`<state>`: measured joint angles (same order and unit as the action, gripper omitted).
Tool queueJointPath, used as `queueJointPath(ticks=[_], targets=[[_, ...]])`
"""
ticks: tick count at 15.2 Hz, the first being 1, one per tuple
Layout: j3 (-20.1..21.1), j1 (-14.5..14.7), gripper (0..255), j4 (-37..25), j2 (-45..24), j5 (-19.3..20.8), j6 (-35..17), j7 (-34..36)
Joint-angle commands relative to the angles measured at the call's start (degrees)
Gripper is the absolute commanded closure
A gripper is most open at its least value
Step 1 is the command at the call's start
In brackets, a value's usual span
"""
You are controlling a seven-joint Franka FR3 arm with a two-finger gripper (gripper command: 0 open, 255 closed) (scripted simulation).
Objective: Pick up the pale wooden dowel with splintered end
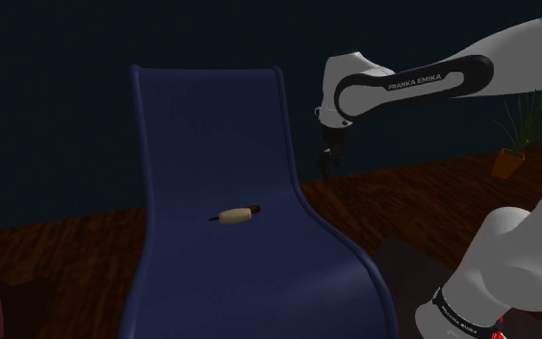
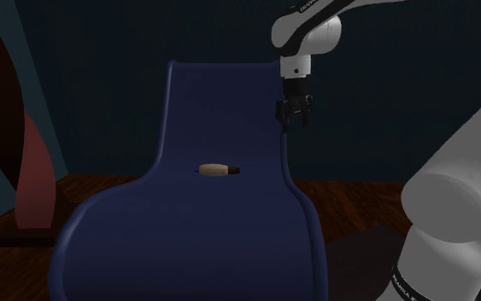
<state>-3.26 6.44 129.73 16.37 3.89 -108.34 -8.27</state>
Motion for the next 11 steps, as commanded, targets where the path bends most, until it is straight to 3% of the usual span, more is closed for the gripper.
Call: queueJointPath(ticks=[1, 11], targets=[[-0.1, 0.8, 0, -2.1, -4.2, -0.5, -2.1, -2.6], [2.3, 3.8, 0, -17.5, -24.6, -3.4, -6.8, -13.6]])
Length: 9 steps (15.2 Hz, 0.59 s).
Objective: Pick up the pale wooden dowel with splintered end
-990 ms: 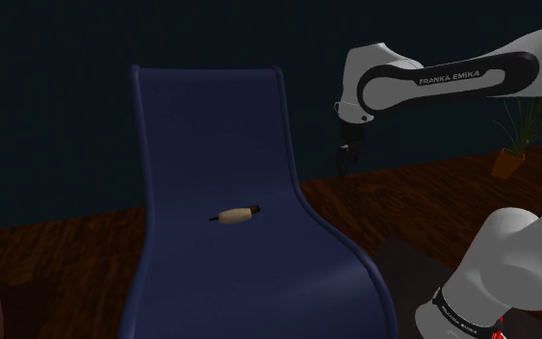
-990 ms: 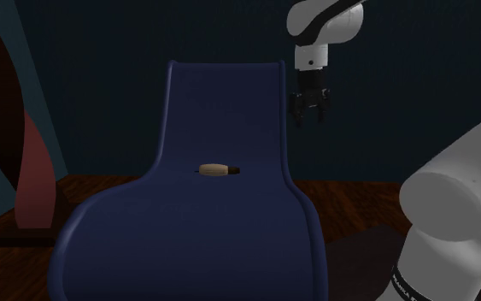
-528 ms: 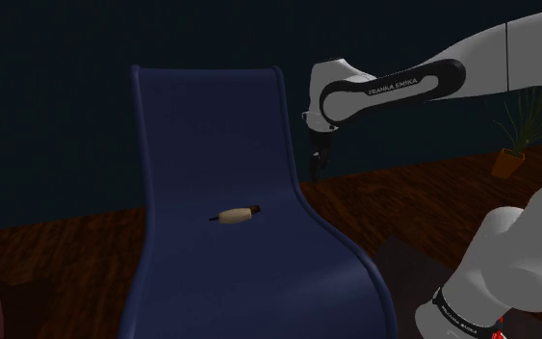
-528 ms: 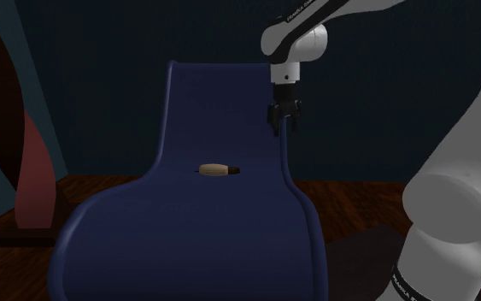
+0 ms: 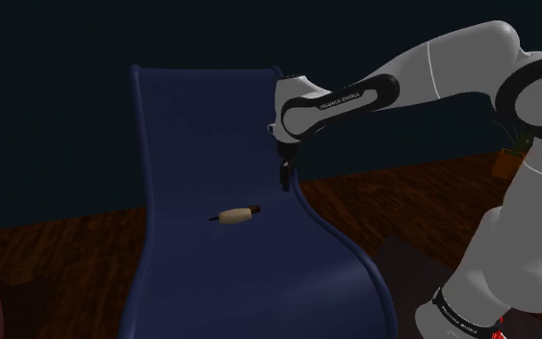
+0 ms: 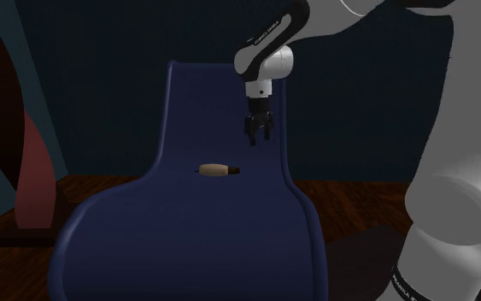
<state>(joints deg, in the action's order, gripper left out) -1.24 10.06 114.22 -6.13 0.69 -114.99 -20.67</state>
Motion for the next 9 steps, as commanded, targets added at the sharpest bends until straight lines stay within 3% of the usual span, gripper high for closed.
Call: queueJointPath(ticks=[1, 9], targets=[[0.7, 0.5, 0, -3.7, -4.1, -0.4, -0.2, -2.2], [4.1, 2.7, 0, -19.5, -19.5, -0.7, 0.4, -9.1]])
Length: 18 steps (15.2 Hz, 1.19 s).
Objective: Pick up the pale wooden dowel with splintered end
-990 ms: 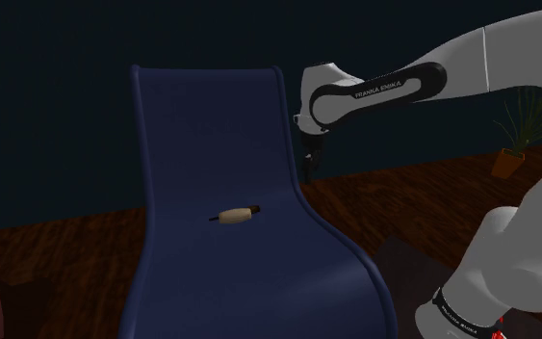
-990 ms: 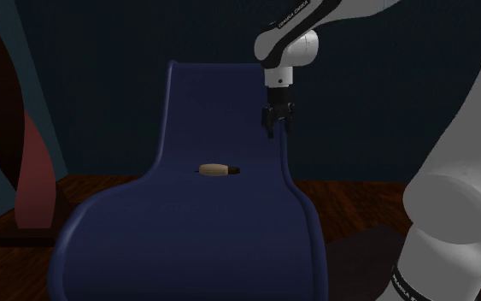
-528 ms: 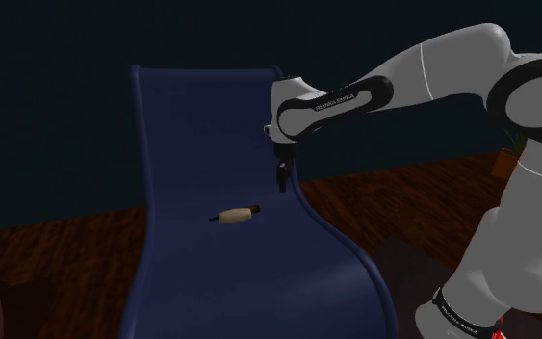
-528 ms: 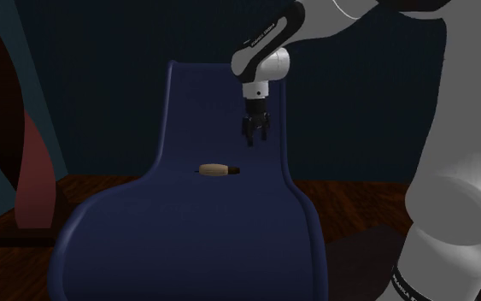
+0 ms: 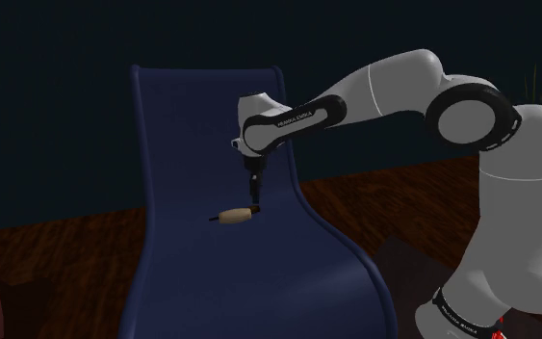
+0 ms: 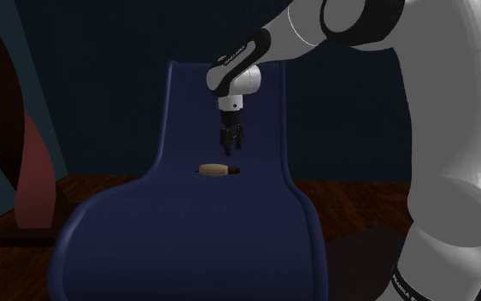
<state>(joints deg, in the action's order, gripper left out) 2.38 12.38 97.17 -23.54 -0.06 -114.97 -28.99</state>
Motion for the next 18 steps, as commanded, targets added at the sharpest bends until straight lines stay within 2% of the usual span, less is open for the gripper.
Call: queueJointPath(ticks=[1, 7, 17, 18], targets=[[0.9, 0.7, 0, -4.6, -4.0, 0.1, 0.7, -1.6], [3.5, 3.3, 0, -19.2, -15.9, 1.2, 3.7, -6.0], [3.4, 3.5, 0, -18.3, -19.1, 1.4, -0.4, -6.3], [3.4, 3.5, 255, -18.3, -19.0, 1.4, -0.4, -6.3]])
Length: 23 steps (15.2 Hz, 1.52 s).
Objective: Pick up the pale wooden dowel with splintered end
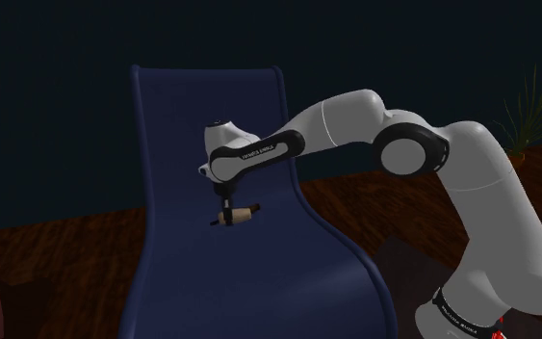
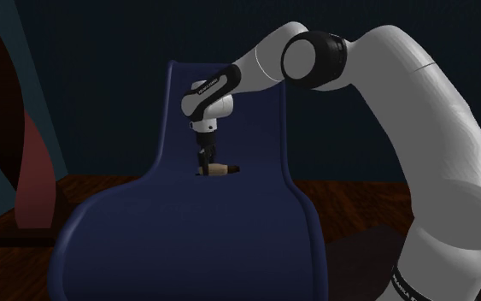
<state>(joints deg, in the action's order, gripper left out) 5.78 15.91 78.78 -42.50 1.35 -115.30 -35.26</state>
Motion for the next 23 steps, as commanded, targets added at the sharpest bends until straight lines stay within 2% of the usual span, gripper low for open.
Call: queueJointPath(ticks=[1, 9, 23], targets=[[0.0, 0.0, 255, 0.1, -0.1, 0.0, 0.0, 0.0], [0.0, 0.0, 255, 0.1, -0.1, 0.0, 0.0, 0.0], [0.3, -0.1, 255, -3.5, 4.3, -0.3, 8.0, 0.1]])
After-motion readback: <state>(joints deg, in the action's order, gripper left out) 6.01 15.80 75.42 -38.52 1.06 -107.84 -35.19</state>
